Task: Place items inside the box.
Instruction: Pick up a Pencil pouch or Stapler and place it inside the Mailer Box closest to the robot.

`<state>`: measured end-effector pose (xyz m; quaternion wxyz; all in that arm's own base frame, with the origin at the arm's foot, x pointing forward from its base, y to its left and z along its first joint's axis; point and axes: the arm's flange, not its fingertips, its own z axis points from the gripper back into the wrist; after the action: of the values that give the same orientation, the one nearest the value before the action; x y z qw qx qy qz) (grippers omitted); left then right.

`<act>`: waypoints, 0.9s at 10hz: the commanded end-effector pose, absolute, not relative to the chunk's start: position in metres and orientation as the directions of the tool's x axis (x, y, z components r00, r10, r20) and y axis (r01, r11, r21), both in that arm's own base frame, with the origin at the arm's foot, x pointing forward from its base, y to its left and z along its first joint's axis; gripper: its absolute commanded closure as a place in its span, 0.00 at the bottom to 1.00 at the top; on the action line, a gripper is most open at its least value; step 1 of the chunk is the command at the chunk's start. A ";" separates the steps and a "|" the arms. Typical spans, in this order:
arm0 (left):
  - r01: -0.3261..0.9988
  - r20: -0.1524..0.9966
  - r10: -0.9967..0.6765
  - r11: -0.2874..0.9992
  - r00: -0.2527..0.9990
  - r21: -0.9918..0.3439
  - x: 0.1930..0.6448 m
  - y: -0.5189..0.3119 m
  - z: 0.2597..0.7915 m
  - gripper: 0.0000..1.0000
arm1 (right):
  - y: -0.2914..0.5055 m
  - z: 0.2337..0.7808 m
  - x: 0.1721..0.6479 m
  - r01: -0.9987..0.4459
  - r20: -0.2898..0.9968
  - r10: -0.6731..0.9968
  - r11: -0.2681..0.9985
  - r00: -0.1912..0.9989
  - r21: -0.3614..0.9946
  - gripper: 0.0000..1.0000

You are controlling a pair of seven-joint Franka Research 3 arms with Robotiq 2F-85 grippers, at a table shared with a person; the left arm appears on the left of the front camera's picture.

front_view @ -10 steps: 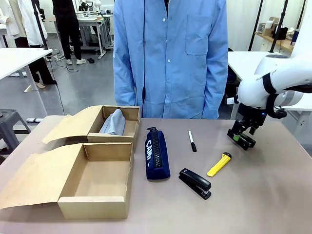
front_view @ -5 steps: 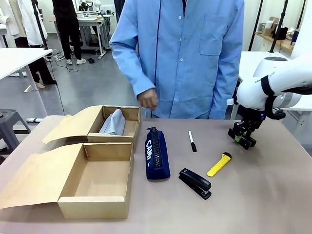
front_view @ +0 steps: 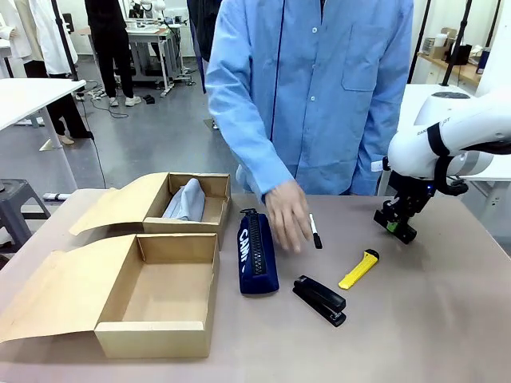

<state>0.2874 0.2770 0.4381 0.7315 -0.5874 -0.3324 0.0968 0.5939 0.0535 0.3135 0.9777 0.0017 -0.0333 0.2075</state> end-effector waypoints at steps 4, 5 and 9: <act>0.280 0.396 0.537 0.286 0.745 -0.916 0.288 0.276 0.439 0.00 | 0.014 0.422 0.463 -0.139 0.037 0.136 0.985 0.990 0.098 1.00; 0.280 0.396 0.537 0.286 0.745 -0.916 0.288 0.276 0.439 0.00 | 0.001 0.441 0.411 -0.081 0.054 0.077 0.994 0.996 0.076 1.00; 0.280 0.396 0.537 0.286 0.745 -0.916 0.288 0.276 0.439 0.00 | -0.043 0.437 0.297 0.129 0.147 -0.151 0.980 0.978 0.150 1.00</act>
<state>0.2865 0.2773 0.4388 0.7312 -0.5871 -0.3336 0.0968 0.3146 -0.0389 0.4473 0.9947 0.0658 -0.0717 -0.0333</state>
